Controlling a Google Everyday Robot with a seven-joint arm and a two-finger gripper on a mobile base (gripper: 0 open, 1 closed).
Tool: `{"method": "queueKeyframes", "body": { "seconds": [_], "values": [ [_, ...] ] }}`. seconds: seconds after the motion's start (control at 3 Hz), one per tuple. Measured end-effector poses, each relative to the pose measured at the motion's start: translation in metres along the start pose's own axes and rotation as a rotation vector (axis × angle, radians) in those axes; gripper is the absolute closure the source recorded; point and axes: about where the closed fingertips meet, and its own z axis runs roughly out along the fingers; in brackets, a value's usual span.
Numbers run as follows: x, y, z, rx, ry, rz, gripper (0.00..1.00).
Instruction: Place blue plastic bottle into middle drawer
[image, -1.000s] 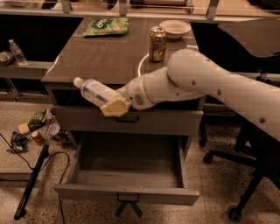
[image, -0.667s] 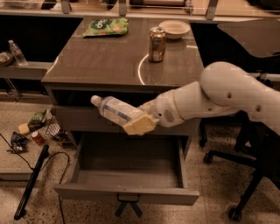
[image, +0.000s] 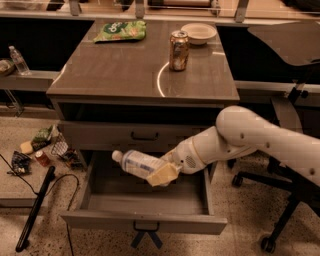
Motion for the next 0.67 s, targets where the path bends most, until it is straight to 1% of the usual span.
{"method": "queueKeyframes", "body": {
  "seconds": [0.33,0.67],
  "values": [
    [0.0008,-0.0238,0.0484,-0.036,0.016,0.013,1.00],
    [0.0014,-0.0239,0.0574,-0.051,0.020,0.014,1.00]
  ]
}}
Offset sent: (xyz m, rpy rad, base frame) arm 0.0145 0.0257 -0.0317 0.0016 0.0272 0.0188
